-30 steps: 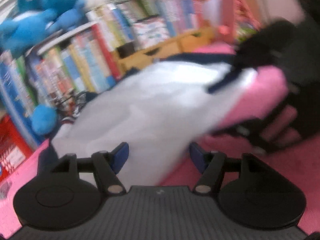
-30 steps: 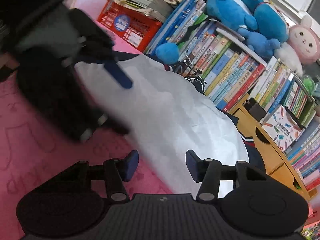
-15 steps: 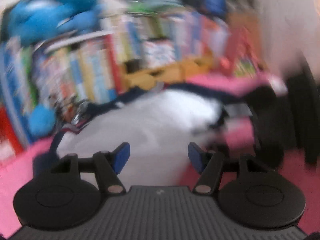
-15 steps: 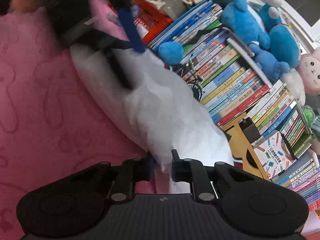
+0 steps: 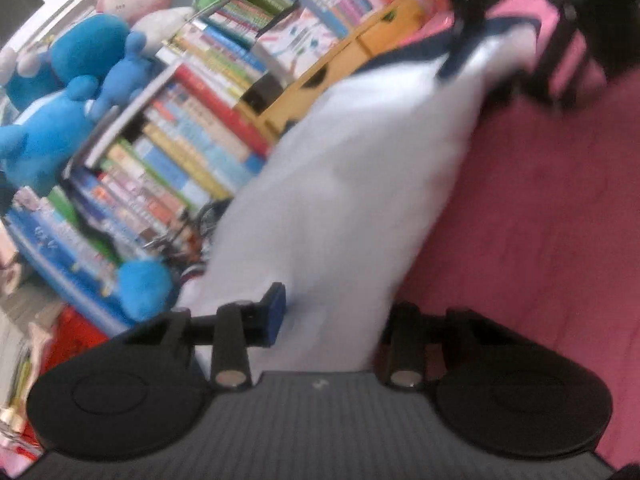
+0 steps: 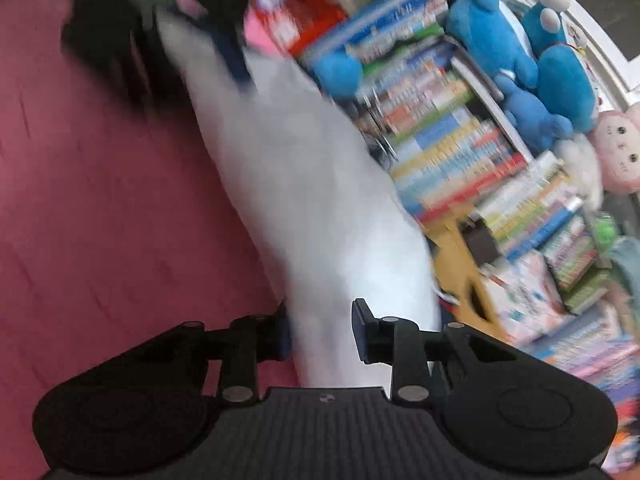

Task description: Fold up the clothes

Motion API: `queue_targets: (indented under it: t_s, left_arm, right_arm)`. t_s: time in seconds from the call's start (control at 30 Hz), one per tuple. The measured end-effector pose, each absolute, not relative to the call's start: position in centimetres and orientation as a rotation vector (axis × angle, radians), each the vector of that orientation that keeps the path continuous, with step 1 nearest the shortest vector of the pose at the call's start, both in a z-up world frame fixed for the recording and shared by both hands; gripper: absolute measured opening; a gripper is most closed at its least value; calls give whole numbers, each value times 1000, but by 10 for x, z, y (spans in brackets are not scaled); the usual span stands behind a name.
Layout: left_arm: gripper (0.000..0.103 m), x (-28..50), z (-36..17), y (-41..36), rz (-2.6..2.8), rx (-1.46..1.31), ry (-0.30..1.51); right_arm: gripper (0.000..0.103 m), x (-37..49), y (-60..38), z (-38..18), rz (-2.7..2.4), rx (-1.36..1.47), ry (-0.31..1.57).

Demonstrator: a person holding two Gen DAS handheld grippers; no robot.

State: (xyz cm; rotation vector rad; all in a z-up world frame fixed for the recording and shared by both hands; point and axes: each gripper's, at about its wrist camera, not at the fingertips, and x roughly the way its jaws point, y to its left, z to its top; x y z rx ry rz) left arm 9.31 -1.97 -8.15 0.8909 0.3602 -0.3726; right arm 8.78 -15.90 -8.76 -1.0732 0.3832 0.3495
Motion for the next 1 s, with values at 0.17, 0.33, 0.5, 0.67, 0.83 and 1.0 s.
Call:
queue_targets:
  t_s: [0.17, 0.33, 0.5, 0.67, 0.83, 1.0]
  left_arm:
    - [28, 99, -84, -9, -314, 927, 368]
    - [10, 89, -62, 3, -288, 887, 366]
    - [8, 57, -23, 35, -266, 809, 343]
    - [8, 43, -33, 43, -270, 804, 390]
    - [12, 46, -61, 30, -252, 880, 384]
    - [21, 66, -75, 32, -240, 948, 407]
  right_arm:
    - [25, 94, -167, -102, 281, -1157, 370]
    - [6, 93, -172, -105, 221, -1221, 342]
    - [5, 52, -177, -74, 224, -1232, 267]
    - [6, 24, -180, -77, 250, -1214, 305]
    - [11, 36, -173, -98, 234, -1237, 332]
    - [19, 48, -166, -117, 219, -1260, 359]
